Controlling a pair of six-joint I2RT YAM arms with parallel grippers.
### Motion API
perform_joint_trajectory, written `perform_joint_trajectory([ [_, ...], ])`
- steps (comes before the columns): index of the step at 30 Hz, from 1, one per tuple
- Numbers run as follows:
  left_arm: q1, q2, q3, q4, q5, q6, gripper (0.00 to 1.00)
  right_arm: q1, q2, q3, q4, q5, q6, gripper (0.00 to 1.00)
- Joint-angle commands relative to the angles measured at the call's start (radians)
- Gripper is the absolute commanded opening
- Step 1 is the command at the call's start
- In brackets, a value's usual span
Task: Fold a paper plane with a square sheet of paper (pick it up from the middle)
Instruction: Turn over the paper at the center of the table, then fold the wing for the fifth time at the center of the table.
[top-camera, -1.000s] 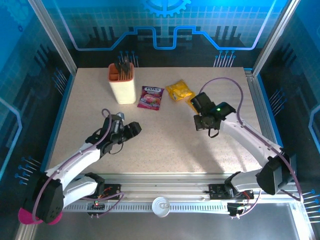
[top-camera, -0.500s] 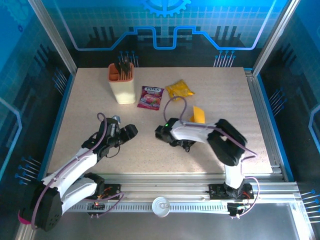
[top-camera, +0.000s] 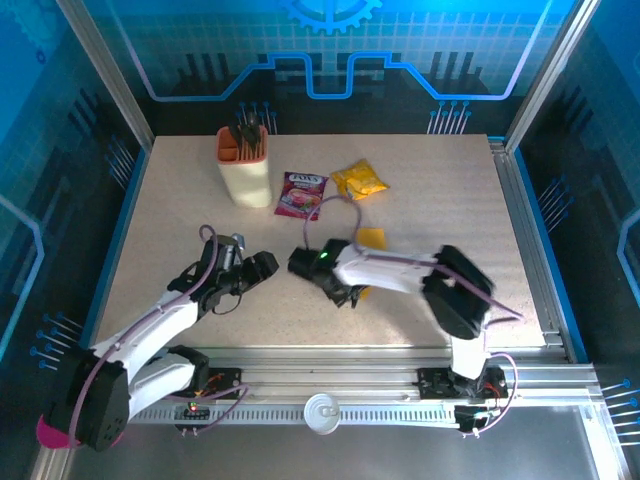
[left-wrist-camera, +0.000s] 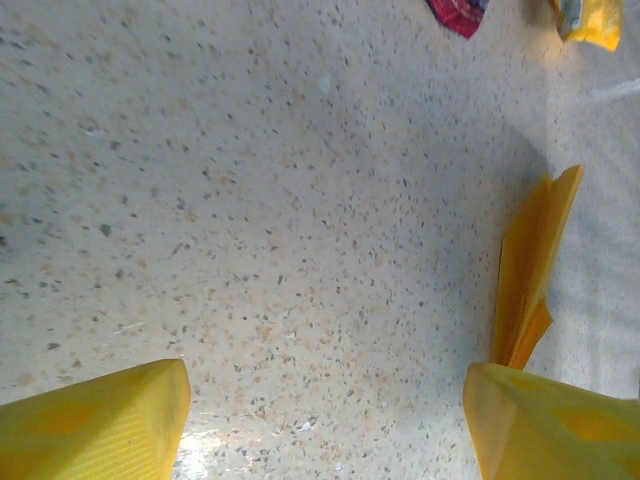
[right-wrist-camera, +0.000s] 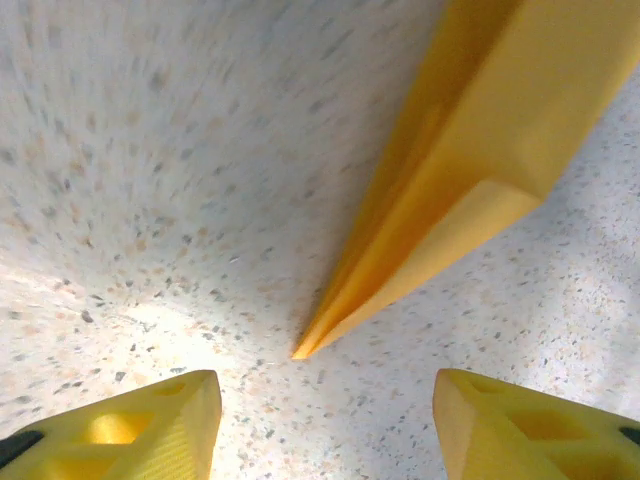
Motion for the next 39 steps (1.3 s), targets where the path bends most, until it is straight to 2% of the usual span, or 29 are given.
perform_joint_trajectory([
  [1,-0.052,0.059,0.072,0.059,0.076,0.033,0.73,-0.150,-0.142,-0.074,0.103,-0.190,-0.081,0.60],
  [5,-0.214,0.187,0.169,0.107,0.059,0.039,0.73,-0.361,-0.256,-0.191,0.214,-0.375,-0.107,0.60],
  [11,-0.435,0.470,0.382,0.179,0.068,0.044,0.73,-0.659,-0.373,-0.386,0.403,-0.672,-0.062,0.59],
  [13,-0.481,0.560,0.458,0.193,0.084,0.048,0.71,-0.718,-0.391,-0.435,0.448,-0.727,-0.042,0.58],
  [15,-0.515,0.644,0.532,0.201,0.101,0.051,0.63,-0.762,-0.405,-0.477,0.483,-0.766,-0.029,0.57],
  [18,-0.534,0.744,0.622,0.204,0.118,0.052,0.49,-0.828,-0.424,-0.535,0.523,-0.812,-0.013,0.56],
  [21,-0.535,0.806,0.677,0.197,0.109,0.058,0.39,-0.893,-0.447,-0.592,0.569,-0.867,0.005,0.54],
  [27,-0.524,0.881,0.740,0.161,0.075,0.080,0.32,-0.926,-0.464,-0.627,0.574,-0.924,-0.021,0.53],
  [39,-0.467,0.935,0.658,0.202,0.062,0.073,0.14,-0.916,-0.443,-0.678,0.663,-1.044,-0.013,0.52],
])
